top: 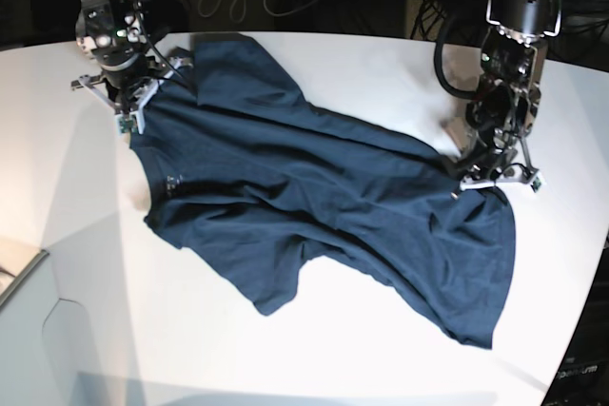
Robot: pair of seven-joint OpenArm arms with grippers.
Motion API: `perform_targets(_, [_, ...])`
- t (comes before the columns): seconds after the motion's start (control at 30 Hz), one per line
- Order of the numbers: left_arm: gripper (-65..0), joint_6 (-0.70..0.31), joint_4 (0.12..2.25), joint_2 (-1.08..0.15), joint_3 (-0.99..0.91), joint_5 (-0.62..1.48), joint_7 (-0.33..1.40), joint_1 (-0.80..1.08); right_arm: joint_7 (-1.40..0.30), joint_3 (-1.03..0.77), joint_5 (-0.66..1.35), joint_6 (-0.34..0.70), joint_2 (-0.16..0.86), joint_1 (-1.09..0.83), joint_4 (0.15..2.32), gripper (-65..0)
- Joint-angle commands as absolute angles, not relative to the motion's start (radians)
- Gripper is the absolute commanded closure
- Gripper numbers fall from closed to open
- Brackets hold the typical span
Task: Layout the t-shirt on the table in an organized manner, then fold the t-shirt properly
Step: 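Drag the held hem with the left gripper away from the right gripper, then hold the shirt taut with both grippers, stretching it flat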
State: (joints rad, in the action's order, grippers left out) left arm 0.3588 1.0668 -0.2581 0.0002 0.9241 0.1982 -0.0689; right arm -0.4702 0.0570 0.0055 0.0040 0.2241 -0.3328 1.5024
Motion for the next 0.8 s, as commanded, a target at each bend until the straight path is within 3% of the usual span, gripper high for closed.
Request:
perform_targets(0.0, [0.0, 0.371, 1.073, -0.275, 0.001, 0.946, 0.239, -0.070, -0.481, 0.054, 0.008, 0.005, 0.231, -0.337, 1.511, 0.0])
perform_targets(0.1, [-0.1, 0.371, 1.125, -0.306, 0.002, 0.952, 0.239, -0.058, -0.481, 0.054, 0.008, 0.005, 0.231, -0.335, 1.511, 0.0])
perform_targets(0.27, [0.0, 0.381, 1.409, -0.394, -0.002, 0.952, 0.239, 0.073, -0.479, 0.054, 0.008, 0.005, 0.231, -0.331, 1.511, 0.0])
perform_targets(0.4, [-0.1, 0.381, 1.566, -0.449, -0.111, 0.951, 0.239, 0.180, -0.478, 0.054, 0.008, 0.005, 0.231, -0.328, 1.511, 0.0])
perform_targets(0.6, [-0.1, 0.374, 1.592, -0.499, -0.283, 0.946, 0.240, 0.269, -0.478, 0.054, 0.008, 0.005, 0.231, -0.328, 1.511, 0.0])
perform_targets(0.77, [-0.2, 0.372, 1.570, -0.541, -0.306, 0.941, 0.240, 0.302, -0.478, 0.054, 0.008, 0.005, 0.231, -0.328, 1.511, 0.0])
